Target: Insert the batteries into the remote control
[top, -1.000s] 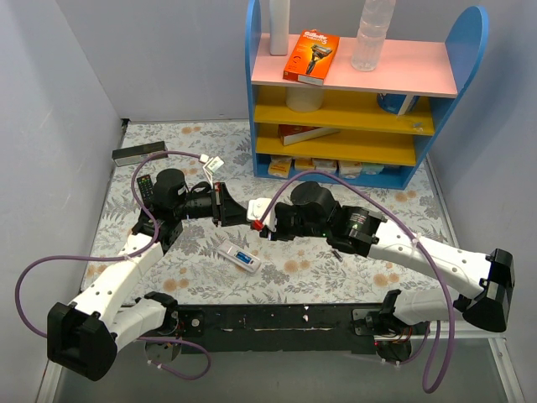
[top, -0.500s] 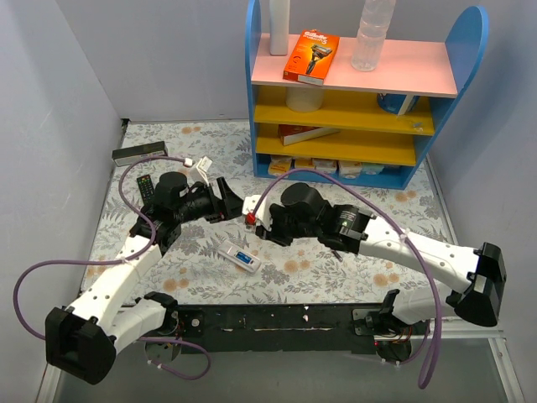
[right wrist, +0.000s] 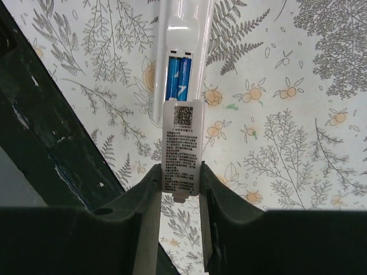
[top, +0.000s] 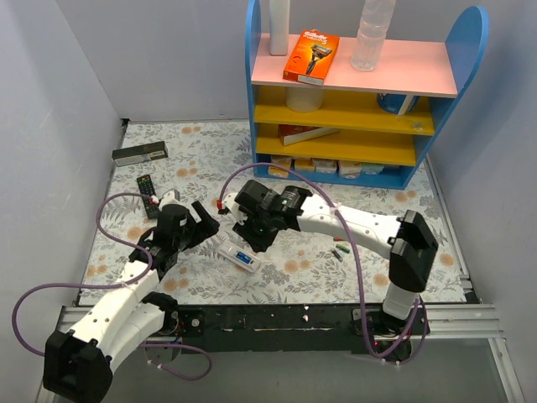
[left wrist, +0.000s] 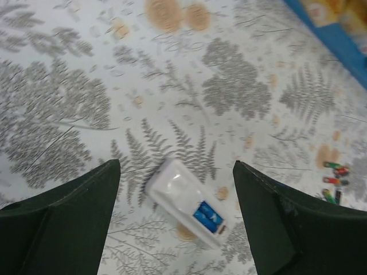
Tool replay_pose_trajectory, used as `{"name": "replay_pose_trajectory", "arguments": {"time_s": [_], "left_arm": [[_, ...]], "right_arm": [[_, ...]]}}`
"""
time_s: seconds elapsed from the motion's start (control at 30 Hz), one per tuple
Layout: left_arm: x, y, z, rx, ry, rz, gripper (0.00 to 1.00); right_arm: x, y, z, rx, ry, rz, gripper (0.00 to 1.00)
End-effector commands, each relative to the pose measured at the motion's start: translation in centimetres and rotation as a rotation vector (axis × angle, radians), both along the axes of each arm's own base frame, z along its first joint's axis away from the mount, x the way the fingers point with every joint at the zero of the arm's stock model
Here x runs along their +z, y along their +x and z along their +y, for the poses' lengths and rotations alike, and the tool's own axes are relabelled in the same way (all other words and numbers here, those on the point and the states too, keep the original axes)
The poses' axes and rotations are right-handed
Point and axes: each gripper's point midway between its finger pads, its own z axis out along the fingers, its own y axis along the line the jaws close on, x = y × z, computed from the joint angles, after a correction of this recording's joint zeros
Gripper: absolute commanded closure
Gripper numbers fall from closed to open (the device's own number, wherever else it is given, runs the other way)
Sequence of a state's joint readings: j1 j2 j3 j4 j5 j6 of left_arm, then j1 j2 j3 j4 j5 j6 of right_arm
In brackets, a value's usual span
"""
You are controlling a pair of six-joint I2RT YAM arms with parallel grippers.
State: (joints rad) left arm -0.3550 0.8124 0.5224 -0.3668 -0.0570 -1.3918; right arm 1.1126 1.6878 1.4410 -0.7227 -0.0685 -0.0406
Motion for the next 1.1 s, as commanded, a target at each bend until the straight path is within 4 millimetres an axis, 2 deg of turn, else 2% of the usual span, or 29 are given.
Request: {"name": "replay_pose_trajectory", "arguments": {"time_s": [0.0, 0.07, 0.13, 0.17, 0.3, 0.4, 0.43, 0.53, 0.63, 0.83, 1.07], "left_arm": [[-2.8, -0.8, 3.6, 0.206, 0.048, 0.039, 0.18], [-3.9, -1.5, 4.4, 0.25, 0.05, 0.054, 0.16], [-4.3, -2.0, 5.0, 0.305, 0.027, 0.054, 0.15], [-5.1, -2.4, 5.0, 0.309, 0.019, 0.065, 0.15], [-5.4, -2.6, 4.6, 0.331, -0.057, 0.057, 0.21], [-5.9, -3.0, 5.5, 0.403, -0.054, 0.079, 0.23], [-6.0, -3.1, 5.8, 0.438, -0.067, 0.084, 0.22], [-5.9, -3.6, 7.4, 0.533, -0.048, 0.075, 0.22], [-5.7, -4.1, 8.9, 0.636, -0.066, 0.054, 0.19], [-4.2, -3.6, 9.5, 0.675, -0.122, -0.046, 0.21], [-4.6, -3.6, 9.3, 0.667, -0.134, -0.051, 0.21]], "right_arm": [[-0.2, -0.6, -0.2, -0.098, -0.14, 0.09, 0.99], [-1.5, -0.5, 0.1, -0.112, -0.201, 0.121, 0.99], [-1.4, -0.5, 0.7, -0.118, -0.211, 0.132, 0.99], [-2.1, -0.6, 1.0, -0.112, -0.228, 0.146, 0.99], [-3.0, -0.5, 1.8, -0.112, -0.263, 0.168, 0.99], [-3.7, -0.3, 2.5, -0.119, -0.294, 0.176, 0.99], [-4.4, -0.4, 2.7, -0.117, -0.314, 0.183, 0.99], [-4.6, -0.2, 3.5, -0.124, -0.316, 0.182, 0.99], [-5.7, 0.0, 3.4, -0.137, -0.366, 0.19, 0.99], [-6.3, -0.2, 3.2, -0.141, -0.395, 0.204, 0.99], [-6.5, -0.1, 3.8, -0.155, -0.386, 0.206, 0.99]]}}
